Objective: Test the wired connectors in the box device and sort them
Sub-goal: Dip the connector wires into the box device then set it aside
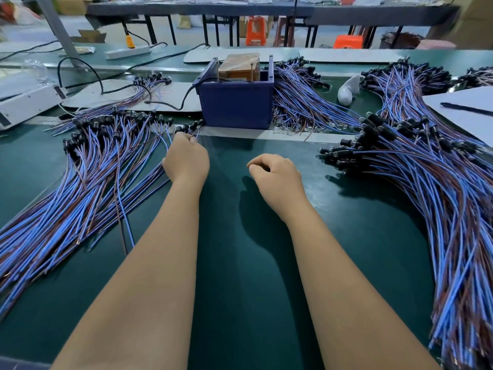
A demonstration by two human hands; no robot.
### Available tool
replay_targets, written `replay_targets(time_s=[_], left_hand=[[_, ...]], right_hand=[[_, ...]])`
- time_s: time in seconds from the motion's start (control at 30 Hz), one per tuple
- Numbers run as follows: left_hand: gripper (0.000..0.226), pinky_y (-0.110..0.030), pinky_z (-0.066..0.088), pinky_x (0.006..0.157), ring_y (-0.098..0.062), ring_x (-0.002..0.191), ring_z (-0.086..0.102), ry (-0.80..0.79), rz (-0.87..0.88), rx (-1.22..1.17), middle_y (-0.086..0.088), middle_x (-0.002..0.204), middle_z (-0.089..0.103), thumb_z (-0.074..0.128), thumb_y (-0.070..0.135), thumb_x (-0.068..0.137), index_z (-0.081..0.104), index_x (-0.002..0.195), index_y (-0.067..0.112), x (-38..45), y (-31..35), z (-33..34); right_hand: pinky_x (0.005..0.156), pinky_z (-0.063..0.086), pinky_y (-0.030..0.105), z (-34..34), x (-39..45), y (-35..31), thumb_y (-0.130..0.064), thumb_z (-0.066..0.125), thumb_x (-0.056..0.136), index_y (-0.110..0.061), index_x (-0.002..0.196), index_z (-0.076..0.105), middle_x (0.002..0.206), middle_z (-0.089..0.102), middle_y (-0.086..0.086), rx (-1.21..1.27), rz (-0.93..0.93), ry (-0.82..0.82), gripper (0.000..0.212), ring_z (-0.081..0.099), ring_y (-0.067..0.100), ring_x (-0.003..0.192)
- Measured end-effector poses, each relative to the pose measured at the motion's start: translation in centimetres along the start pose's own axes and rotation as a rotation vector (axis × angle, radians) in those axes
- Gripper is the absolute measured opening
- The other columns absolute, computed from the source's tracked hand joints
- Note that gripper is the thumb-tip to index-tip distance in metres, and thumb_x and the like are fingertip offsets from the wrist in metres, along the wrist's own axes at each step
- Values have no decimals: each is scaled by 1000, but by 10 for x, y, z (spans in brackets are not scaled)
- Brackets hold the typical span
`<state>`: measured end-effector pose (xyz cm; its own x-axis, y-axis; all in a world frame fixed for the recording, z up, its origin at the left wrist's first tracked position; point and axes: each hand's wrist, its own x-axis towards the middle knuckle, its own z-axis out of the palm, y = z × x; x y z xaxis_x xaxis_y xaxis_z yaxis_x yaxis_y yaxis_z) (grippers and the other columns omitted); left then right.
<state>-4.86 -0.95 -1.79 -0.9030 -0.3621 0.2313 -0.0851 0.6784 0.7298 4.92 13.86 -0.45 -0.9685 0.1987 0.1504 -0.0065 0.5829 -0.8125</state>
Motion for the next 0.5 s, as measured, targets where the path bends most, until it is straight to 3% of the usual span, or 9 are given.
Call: replay_targets(time_s=[0.07, 0.17, 0.23, 0.37, 0.5], left_hand=[[22, -36, 38, 80, -24, 84, 48, 42, -52, -84, 3, 82, 50, 37, 20, 104, 54, 112, 9, 2, -1, 2], [16, -31, 34, 70, -21, 82, 52, 47, -130, -192, 3, 87, 60, 42, 22, 102, 56, 105, 15, 11, -2, 3], [11, -30, 41, 73, -19, 83, 57, -7, -160, -338, 6, 88, 68, 47, 21, 101, 58, 98, 21, 18, -2, 5], [15, -35, 53, 93, -19, 94, 67, -86, -124, -574, 3, 89, 70, 58, 11, 97, 66, 90, 22, 27, 0, 6], [13, -25, 51, 71, -6, 72, 59, 3, -47, -720, 6, 80, 65, 54, 8, 99, 64, 97, 16, 26, -2, 4]], right_hand=[[102, 39, 44, 0, 0, 0, -19, 50, 93, -22, 92, 71, 91, 64, -10, 4, 2, 0, 21, 54, 19, 104], [102, 39, 44, 0, -1, 1, -20, 50, 93, -22, 92, 71, 93, 65, -9, 20, 9, -6, 21, 53, 20, 105], [101, 40, 45, 0, -1, 1, -20, 50, 93, -22, 92, 70, 91, 64, -10, 28, 11, -9, 21, 53, 20, 105], [102, 40, 45, -1, -1, 2, -19, 50, 93, -21, 93, 71, 93, 65, -8, 32, 3, -7, 21, 54, 20, 105], [103, 38, 42, -1, 1, 4, -20, 50, 94, -21, 95, 72, 92, 63, -10, 30, -4, -8, 21, 52, 19, 106]])
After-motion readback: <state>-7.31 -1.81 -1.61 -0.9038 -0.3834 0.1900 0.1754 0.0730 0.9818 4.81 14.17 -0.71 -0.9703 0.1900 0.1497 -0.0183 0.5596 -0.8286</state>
